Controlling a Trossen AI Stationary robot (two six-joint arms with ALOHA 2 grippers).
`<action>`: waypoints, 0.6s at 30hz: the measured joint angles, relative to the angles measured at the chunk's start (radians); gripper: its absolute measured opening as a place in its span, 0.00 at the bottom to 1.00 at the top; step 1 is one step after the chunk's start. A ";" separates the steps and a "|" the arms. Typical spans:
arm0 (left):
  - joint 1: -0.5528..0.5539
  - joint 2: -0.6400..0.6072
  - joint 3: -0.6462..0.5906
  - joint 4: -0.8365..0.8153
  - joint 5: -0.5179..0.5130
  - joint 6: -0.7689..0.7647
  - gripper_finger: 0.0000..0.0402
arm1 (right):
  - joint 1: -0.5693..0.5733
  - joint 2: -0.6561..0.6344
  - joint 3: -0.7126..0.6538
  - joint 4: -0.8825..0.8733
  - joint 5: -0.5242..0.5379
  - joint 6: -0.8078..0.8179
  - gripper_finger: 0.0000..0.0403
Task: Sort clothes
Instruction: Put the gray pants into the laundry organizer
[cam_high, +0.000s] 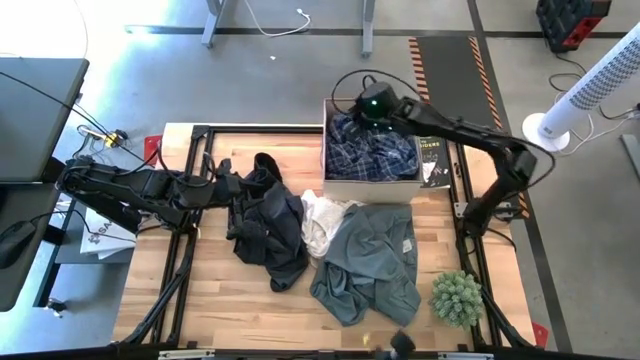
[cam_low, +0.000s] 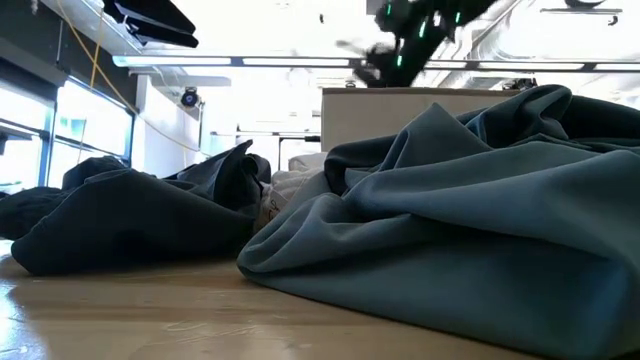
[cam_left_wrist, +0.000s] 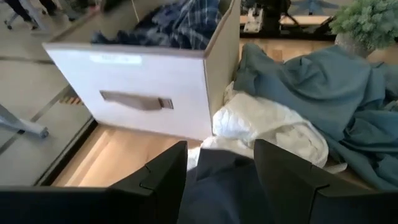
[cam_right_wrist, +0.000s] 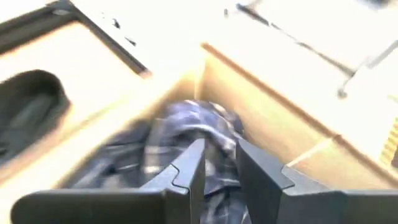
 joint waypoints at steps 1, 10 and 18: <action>0.000 0.000 0.000 -0.008 0.000 -0.008 0.45 | 0.042 -0.036 0.003 0.006 0.000 -0.018 0.22; 0.000 0.000 0.000 -0.019 0.003 -0.021 0.45 | 0.531 -0.200 -0.161 0.010 -0.021 0.019 0.22; 0.000 0.000 0.000 -0.014 0.002 -0.005 0.45 | 0.777 -0.151 -0.358 0.021 -0.023 0.413 0.26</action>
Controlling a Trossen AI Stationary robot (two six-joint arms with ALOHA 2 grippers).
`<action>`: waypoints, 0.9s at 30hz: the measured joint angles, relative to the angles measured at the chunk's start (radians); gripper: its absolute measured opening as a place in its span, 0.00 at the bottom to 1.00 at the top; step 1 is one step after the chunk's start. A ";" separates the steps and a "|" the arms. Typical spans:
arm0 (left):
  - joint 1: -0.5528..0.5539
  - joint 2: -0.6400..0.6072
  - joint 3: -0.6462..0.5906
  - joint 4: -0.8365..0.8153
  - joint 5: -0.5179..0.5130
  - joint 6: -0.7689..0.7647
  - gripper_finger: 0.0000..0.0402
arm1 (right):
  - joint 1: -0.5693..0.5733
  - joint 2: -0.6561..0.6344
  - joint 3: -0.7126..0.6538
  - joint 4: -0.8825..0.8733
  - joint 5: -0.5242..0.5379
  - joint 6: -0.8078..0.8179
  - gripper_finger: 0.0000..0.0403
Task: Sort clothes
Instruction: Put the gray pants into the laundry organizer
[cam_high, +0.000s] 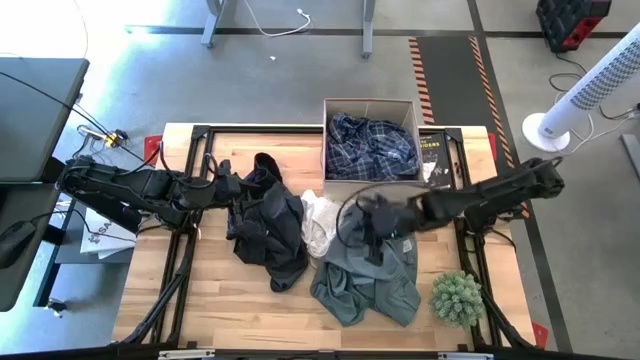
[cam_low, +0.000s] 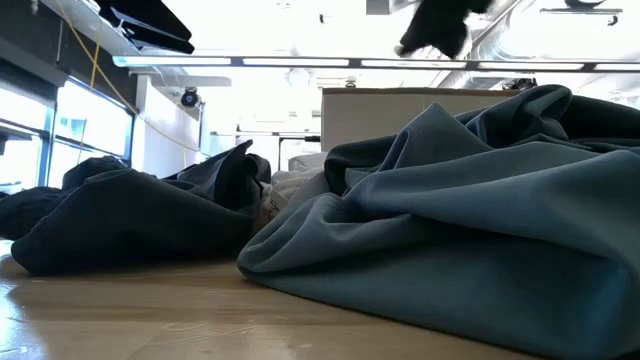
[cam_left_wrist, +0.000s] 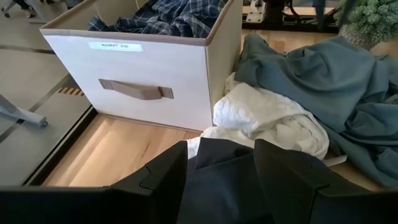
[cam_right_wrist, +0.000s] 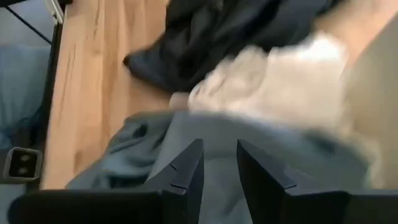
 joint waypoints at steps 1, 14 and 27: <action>0.000 0.000 0.000 0.000 0.000 0.000 0.45 | 0.014 0.006 -0.017 0.014 0.018 0.038 0.28; 0.000 0.000 0.000 -0.001 -0.004 0.001 0.45 | 0.133 0.278 -0.327 0.327 0.047 0.136 0.61; 0.000 0.000 0.000 0.000 -0.005 0.001 0.45 | 0.143 0.216 -0.195 0.177 0.249 0.098 0.08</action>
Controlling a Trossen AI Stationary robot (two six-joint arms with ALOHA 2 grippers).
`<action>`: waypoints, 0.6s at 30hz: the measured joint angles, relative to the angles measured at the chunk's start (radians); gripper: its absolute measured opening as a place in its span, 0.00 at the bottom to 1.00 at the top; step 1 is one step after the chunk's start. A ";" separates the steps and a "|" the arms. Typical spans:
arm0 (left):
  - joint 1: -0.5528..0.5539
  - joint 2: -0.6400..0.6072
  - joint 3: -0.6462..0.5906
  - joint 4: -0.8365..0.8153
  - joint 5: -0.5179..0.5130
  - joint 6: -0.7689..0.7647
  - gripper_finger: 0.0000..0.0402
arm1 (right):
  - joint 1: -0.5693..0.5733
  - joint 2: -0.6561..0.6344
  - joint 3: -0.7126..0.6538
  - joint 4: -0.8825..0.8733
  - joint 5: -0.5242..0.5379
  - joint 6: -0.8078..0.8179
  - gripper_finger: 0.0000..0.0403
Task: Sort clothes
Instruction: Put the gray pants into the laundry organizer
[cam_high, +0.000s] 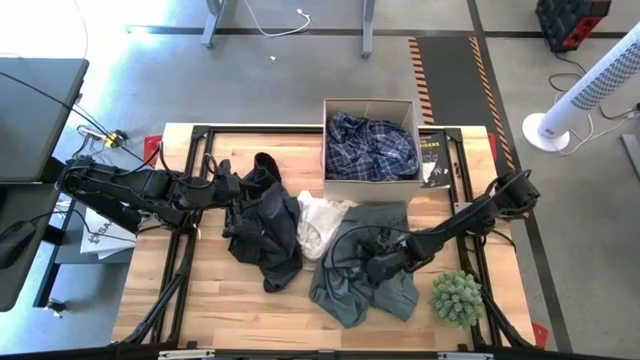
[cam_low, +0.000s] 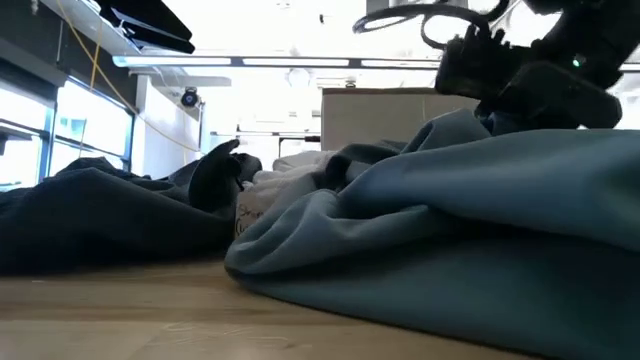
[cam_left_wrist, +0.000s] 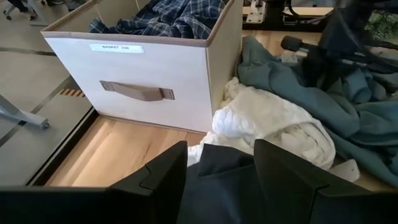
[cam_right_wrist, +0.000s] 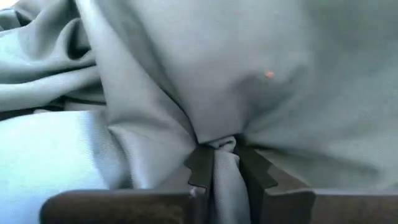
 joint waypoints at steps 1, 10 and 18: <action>0.000 0.000 0.000 0.000 0.000 0.000 0.45 | 0.000 -0.035 0.042 -0.031 0.027 -0.018 0.08; 0.000 0.000 0.000 0.005 0.000 0.000 0.45 | 0.010 -0.241 0.481 -0.019 0.333 -0.593 0.06; 0.000 0.000 0.000 0.007 0.000 0.000 0.45 | -0.090 -0.257 0.777 0.703 0.304 -1.586 0.06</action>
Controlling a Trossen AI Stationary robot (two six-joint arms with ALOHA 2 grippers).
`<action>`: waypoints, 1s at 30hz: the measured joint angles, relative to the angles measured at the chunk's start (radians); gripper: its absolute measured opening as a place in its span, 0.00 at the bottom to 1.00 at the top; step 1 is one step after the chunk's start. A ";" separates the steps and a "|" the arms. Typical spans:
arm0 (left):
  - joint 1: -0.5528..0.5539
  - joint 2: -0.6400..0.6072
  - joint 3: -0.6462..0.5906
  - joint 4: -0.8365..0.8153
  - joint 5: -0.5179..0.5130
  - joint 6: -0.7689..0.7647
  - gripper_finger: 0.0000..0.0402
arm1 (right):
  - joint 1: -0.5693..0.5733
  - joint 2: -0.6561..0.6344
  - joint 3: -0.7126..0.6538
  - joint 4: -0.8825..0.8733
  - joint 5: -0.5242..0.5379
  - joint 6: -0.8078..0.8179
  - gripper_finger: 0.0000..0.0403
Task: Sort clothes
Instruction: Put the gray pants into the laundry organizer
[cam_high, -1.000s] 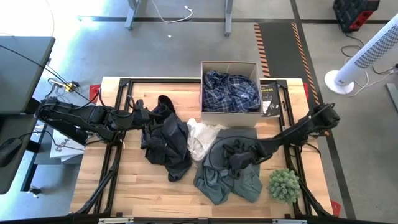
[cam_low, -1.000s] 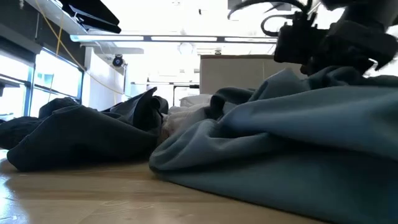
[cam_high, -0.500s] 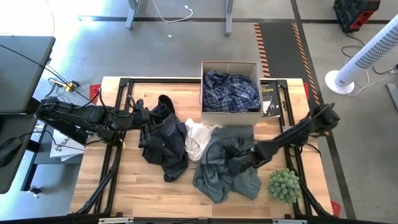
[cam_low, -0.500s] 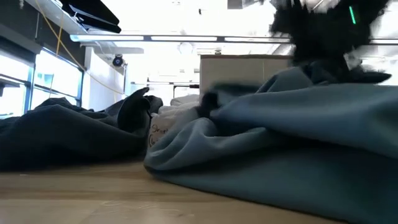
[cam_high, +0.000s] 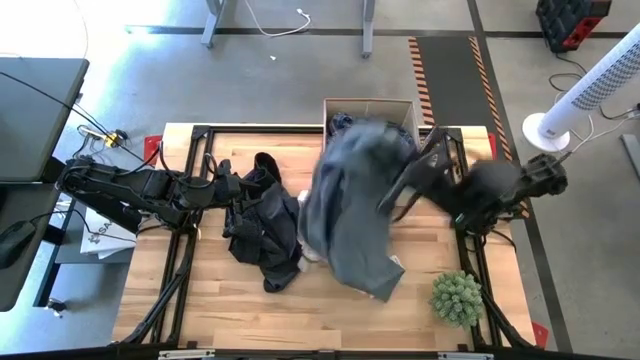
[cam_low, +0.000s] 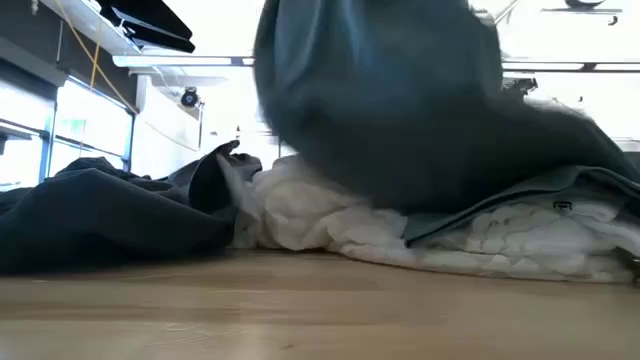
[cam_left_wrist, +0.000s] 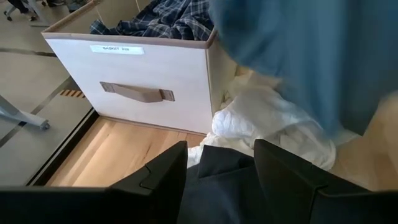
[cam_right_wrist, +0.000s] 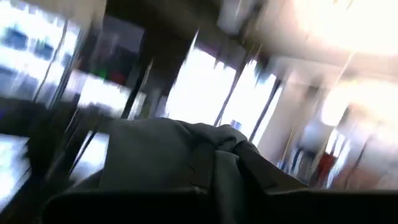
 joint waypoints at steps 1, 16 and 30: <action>0.000 0.000 0.000 0.000 0.000 0.000 0.45 | -0.027 -0.001 0.027 0.079 -0.084 -0.080 0.06; 0.000 0.000 0.000 -0.004 0.000 0.009 0.45 | -0.668 -0.002 0.067 -0.823 -0.108 0.605 0.06; 0.000 0.000 0.000 -0.002 0.000 0.009 0.45 | -0.872 0.105 -0.796 -0.647 -0.636 1.131 0.11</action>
